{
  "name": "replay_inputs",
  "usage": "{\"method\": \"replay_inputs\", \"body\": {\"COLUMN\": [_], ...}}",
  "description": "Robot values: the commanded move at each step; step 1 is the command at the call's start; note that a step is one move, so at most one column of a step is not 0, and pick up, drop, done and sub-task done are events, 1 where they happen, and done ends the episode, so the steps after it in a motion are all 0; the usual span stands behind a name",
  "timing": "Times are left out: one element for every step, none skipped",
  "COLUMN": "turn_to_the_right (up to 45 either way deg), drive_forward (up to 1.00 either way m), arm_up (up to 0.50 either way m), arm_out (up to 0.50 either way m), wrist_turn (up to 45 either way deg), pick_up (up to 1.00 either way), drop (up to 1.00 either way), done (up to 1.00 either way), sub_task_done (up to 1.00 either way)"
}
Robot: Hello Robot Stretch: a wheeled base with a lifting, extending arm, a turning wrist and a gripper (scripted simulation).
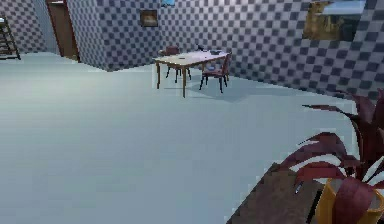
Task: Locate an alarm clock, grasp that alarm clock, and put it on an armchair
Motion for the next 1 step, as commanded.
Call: {"method": "replay_inputs", "body": {"turn_to_the_right": [-18.0], "drive_forward": [0.0], "arm_up": [0.0], "arm_out": [0.0], "wrist_turn": [0.0], "pick_up": [0.0], "drop": [0.0], "done": [0.0], "sub_task_done": [0.0]}}
